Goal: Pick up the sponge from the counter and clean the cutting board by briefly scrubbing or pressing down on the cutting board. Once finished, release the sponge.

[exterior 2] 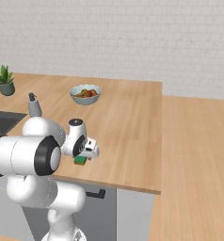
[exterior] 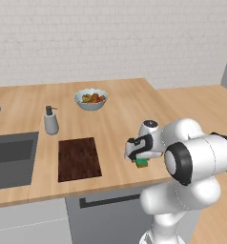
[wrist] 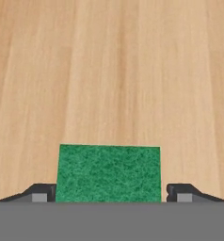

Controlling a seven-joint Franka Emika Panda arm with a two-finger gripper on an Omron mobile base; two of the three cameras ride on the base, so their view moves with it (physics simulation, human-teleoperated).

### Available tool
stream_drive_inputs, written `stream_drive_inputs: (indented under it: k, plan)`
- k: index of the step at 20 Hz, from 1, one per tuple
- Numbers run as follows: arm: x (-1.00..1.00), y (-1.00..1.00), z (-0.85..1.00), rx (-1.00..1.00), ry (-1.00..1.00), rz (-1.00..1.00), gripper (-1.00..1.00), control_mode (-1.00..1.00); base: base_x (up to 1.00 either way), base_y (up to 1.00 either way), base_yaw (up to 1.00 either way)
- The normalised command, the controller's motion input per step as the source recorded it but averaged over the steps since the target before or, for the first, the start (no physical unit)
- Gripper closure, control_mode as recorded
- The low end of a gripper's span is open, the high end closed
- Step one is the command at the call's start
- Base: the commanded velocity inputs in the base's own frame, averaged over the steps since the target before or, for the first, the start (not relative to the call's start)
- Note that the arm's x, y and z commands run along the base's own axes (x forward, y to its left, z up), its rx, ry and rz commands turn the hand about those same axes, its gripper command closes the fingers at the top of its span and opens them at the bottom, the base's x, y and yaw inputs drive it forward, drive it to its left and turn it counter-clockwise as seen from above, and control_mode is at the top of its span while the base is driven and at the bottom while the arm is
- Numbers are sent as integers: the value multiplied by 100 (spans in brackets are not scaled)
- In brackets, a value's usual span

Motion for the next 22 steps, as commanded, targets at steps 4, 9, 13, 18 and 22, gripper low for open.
stream_drive_inputs:
  k: [4,9,13,18,22]
  plan:
    - [0,0,0,0,0,0,100,-100,0,0,0]
    - [0,0,2,0,0,0,100,-100,0,0,0]
    - [-1,11,35,0,0,0,100,-100,0,0,0]
    - [-15,60,22,0,0,-13,100,-100,0,0,0]
    - [-3,78,19,0,2,-18,100,-100,0,0,0]
